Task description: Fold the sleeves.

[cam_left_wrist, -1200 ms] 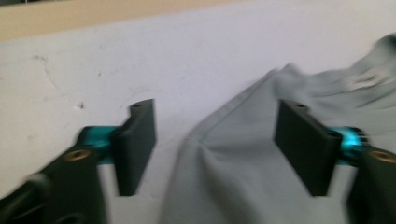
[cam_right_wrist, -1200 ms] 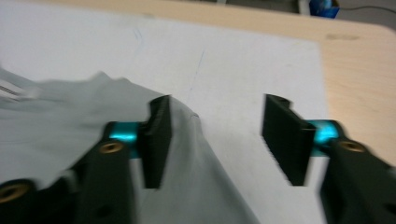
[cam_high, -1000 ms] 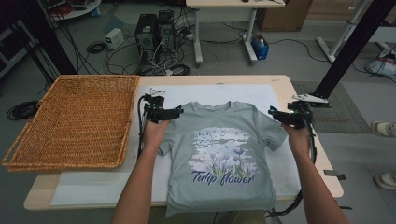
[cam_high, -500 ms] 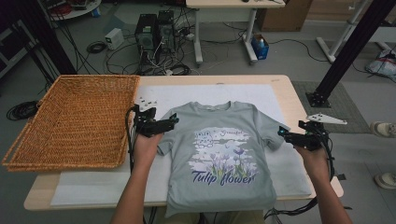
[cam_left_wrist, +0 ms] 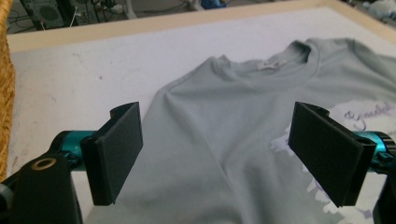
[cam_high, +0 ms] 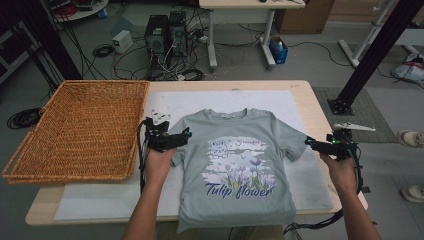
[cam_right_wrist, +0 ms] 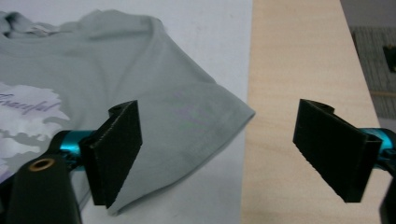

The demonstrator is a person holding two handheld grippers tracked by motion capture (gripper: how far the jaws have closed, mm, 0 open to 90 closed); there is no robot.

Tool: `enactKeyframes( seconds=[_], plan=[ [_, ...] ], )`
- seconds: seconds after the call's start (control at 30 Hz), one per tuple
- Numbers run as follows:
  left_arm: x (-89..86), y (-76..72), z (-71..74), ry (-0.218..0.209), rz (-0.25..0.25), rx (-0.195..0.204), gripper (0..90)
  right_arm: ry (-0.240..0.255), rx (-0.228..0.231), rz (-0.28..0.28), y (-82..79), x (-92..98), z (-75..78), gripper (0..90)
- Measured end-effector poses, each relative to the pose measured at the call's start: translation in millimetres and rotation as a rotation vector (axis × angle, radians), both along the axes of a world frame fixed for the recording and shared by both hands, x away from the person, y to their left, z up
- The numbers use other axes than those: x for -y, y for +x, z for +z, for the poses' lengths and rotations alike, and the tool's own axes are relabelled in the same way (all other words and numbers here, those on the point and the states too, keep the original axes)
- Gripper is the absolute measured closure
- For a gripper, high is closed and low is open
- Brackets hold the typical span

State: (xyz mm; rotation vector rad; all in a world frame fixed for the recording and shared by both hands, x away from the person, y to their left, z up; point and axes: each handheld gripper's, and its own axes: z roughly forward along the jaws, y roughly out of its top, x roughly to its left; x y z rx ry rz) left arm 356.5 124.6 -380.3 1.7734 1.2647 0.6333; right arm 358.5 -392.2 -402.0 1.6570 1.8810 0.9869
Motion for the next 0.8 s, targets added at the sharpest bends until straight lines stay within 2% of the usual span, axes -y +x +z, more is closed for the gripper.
enactKeyframes(
  seconds=[0.1,0.17,0.27,0.3,0.33,0.37,0.43,0.47,0.53,0.57,0.6,0.63,0.7,0.73,0.77,0.8],
  plan=[
    [1.0,1.2,-6.1,0.006,0.0,-0.016,17.8,-0.003,-0.053,0.0,8.0,-5.5,-10.8,24.6],
    [1.7,1.7,-7.2,0.006,0.001,-0.018,17.8,-0.053,-0.096,0.009,15.8,-14.7,-19.1,30.7],
    [1.7,3.3,-8.6,0.008,-0.001,-0.023,17.8,-0.09,-0.144,0.016,27.2,-26.7,-30.2,43.5],
    [1.7,3.4,-8.9,0.007,0.0,-0.025,17.8,-0.116,-0.159,0.027,31.3,-32.1,-35.1,46.2],
    [1.7,3.4,-9.2,0.007,0.002,-0.026,17.8,-0.152,-0.137,0.027,32.4,-36.3,-36.2,52.6],
    [1.1,3.3,-9.5,0.011,0.002,-0.028,17.8,-0.162,-0.125,0.051,33.3,-38.6,-35.6,64.1],
    [0.4,2.7,-10.3,0.012,0.002,-0.029,17.8,-0.21,-0.114,0.084,33.8,-42.9,-35.2,81.3],
    [0.2,2.4,-10.7,0.013,0.003,-0.03,17.8,-0.234,-0.109,0.09,33.7,-44.5,-35.2,86.7],
    [-0.6,1.9,-12.5,0.013,0.002,-0.034,17.8,-0.238,-0.12,0.088,35.8,-44.2,-32.9,88.1],
    [-0.8,1.3,-13.2,0.018,0.003,-0.037,17.8,-0.221,-0.095,0.075,34.7,-43.9,-28.6,88.1],
    [-0.8,1.3,-13.2,0.018,0.003,-0.037,17.8,-0.221,-0.095,0.075,34.7,-43.9,-28.6,88.1],
    [-0.9,0.1,-14.7,0.022,0.004,-0.038,17.8,-0.161,0.023,0.067,29.4,-47.3,-11.8,88.1],
    [-1.2,-0.9,-15.6,0.027,0.008,-0.042,17.8,-0.161,0.082,0.144,28.9,-62.8,6.5,88.0],
    [-1.2,-0.9,-15.6,0.027,0.008,-0.042,17.8,-0.161,0.082,0.144,28.9,-62.8,6.5,88.0],
    [-1.8,-2.0,-15.8,0.027,0.018,-0.042,17.8,-0.161,0.135,0.234,28.5,-85.7,21.8,87.8],
    [-2.4,-2.6,-15.9,0.028,0.021,-0.042,17.8,-0.165,0.145,0.275,29.1,-98.2,26.9,87.6]
  ],
)
